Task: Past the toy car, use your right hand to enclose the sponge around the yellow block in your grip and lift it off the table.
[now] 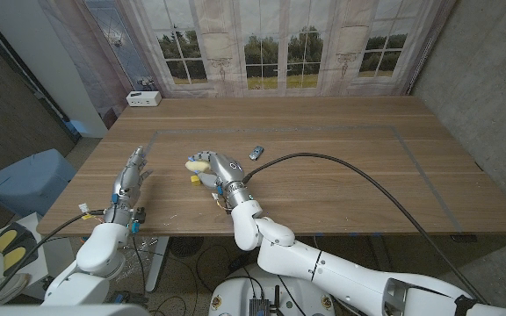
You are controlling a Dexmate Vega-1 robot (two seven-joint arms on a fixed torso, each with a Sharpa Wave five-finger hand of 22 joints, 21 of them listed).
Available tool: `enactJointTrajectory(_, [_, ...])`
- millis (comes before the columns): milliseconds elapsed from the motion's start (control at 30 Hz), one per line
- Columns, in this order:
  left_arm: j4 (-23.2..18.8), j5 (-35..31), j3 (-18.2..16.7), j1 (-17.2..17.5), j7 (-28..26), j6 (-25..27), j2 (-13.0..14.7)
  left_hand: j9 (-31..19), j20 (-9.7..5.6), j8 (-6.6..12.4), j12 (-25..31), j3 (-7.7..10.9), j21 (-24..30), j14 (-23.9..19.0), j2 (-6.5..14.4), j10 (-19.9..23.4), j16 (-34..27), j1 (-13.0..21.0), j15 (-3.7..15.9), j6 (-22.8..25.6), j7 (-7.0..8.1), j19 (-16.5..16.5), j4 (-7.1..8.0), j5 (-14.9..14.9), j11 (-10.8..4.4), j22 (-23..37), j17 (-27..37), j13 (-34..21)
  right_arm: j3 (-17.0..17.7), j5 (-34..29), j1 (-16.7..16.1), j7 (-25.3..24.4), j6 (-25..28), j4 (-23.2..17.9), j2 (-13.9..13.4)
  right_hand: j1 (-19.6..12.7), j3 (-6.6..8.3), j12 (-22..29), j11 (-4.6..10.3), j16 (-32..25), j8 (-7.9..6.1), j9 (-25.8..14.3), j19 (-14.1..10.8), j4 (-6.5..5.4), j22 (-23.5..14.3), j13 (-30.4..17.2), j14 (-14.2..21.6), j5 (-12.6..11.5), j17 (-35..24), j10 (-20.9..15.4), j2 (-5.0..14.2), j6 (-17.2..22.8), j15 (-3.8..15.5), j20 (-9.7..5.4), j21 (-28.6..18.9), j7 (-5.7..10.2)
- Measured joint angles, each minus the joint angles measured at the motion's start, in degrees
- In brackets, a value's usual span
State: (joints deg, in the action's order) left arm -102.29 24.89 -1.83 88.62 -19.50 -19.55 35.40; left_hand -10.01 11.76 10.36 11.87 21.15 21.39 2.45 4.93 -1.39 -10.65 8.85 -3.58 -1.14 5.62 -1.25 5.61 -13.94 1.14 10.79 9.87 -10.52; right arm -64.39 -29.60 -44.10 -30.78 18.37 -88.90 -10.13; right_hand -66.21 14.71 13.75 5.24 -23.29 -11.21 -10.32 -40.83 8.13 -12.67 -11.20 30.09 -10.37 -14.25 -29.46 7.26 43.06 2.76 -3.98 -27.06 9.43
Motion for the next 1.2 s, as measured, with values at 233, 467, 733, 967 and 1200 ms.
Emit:
enactJointTrajectory(233, [-0.39, -0.12, -0.37, 0.19, -0.57, 0.46, -0.18, 0.16, 0.00, 0.00, 0.00, -0.19, 0.00, 0.00, 0.00, 0.00, 0.00, 0.00, 0.00, 0.00, 0.00, 0.00, -0.19, 0.00, 0.00, 0.00, 0.00, 0.00, -0.02, 1.18, 1.47, 2.14, -2.68, 2.76, 1.29, 0.02, 0.00, -0.21, 0.00, 0.03, 0.18, 0.00, 0.00, 0.00, 0.00, 0.00, 0.00, 0.00, 0.00, 0.00, 0.02, -0.30, 0.00, 0.00, -0.44, 0.30])
enactJointTrajectory(467, [-0.58, -0.16, -0.61, 0.24, -0.62, 0.71, -0.21, 0.16, 0.00, 0.00, 0.00, -0.24, -0.22, 0.00, 0.00, 0.00, 0.00, 0.00, 0.00, 0.00, 0.00, 0.00, -0.24, 0.00, 0.00, 0.00, 0.00, 0.00, -0.20, 2.15, 2.62, 3.87, -4.34, 4.98, 2.26, 0.23, -0.24, -0.44, -0.21, 0.22, 0.22, -0.24, 0.55, -0.24, 0.01, 0.00, -0.23, 0.00, -0.27, 0.20, 0.23, -0.82, 0.23, 0.08, -0.44, 0.19])
enactJointTrajectory(733, [-0.91, -0.17, -0.87, 0.33, -0.56, 1.02, -0.11, 0.16, 0.00, 0.00, 0.00, -0.24, -0.22, 0.00, 0.00, 0.00, 0.00, 0.00, 0.00, 0.00, 0.00, 0.00, -0.24, 0.00, 0.00, 0.15, 0.00, 0.00, -0.67, 2.79, 3.83, 5.06, -5.62, 7.73, 3.45, 0.47, -0.42, -0.81, -0.21, 0.58, 0.22, -0.25, 1.46, -0.42, 0.01, 0.00, -1.00, 0.00, -0.27, 0.23, -0.01, -0.93, 0.08, 0.20, -0.44, 0.30])
enactJointTrajectory(967, [-1.03, -0.18, -1.03, 0.59, -0.12, 1.03, 0.03, 0.15, 0.00, 0.00, 0.00, -0.24, -0.22, 0.00, 0.00, 0.00, 0.00, 0.00, 0.00, 0.00, 0.00, 0.00, -0.24, 0.00, 0.00, 0.29, 0.00, 0.00, -1.58, 2.61, 5.06, 5.24, -6.23, 10.81, 4.48, 0.70, -0.71, -0.93, 0.08, 0.85, 0.22, -0.24, 2.37, -0.25, 0.16, 0.00, -1.88, 0.00, -0.56, 0.52, 0.22, -0.93, 0.01, 0.30, -0.44, 0.31])
enactJointTrajectory(1200, [-1.06, -0.18, -1.16, 0.84, 0.32, 1.01, 0.06, 0.15, 0.00, 0.00, 0.00, -0.24, -0.21, 0.00, 0.00, 0.00, 0.00, 0.00, 0.00, 0.00, 0.00, 0.00, -0.24, 0.00, 0.00, 0.29, 0.00, 0.00, -2.48, 1.05, 6.04, 4.07, -5.98, 13.24, 5.24, 0.69, -1.18, -1.28, 0.50, 0.85, 0.22, -0.24, 3.51, -0.24, 0.16, 0.00, -2.49, 0.00, -0.81, 0.94, 0.21, -0.70, 0.01, 0.40, -0.44, 0.52])
